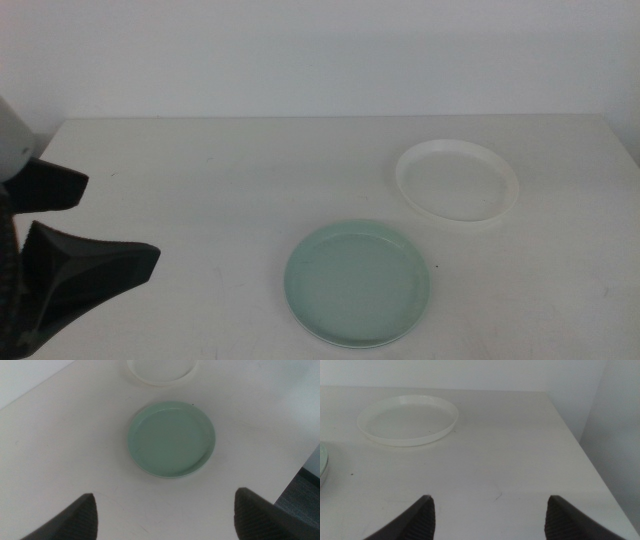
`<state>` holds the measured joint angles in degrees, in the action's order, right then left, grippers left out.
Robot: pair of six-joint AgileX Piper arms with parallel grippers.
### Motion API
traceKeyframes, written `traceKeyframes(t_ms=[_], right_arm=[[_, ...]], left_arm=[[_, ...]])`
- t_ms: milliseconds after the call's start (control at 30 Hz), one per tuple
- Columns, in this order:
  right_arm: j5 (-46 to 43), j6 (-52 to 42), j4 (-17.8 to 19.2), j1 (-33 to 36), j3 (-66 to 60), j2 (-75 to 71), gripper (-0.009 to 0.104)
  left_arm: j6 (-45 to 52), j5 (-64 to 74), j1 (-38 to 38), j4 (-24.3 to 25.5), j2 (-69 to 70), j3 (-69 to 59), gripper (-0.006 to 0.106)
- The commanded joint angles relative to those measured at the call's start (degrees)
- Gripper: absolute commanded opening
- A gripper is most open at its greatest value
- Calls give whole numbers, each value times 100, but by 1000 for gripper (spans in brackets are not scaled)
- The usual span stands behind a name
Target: Stack the three bowls on top of each other.
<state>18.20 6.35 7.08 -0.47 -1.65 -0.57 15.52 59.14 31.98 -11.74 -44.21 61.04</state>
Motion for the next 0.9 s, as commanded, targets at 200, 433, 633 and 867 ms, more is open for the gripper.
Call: traceKeyframes(t_ms=[200, 433, 633, 867], right_arm=[[706, -77, -212, -42, 1484, 702, 56], [1913, -77, -227, -42, 3560, 2766, 56], [1993, -109, -444, -42, 4928, 4754, 56], [2716, -99, -708, -42, 6698, 7011, 56]], left_arm=[[-16, -297, 7, -95, 27, 136, 105], [-16, -297, 7, -95, 27, 136, 105], [-16, -297, 7, -95, 27, 136, 105], [-16, -297, 7, -95, 27, 136, 105]])
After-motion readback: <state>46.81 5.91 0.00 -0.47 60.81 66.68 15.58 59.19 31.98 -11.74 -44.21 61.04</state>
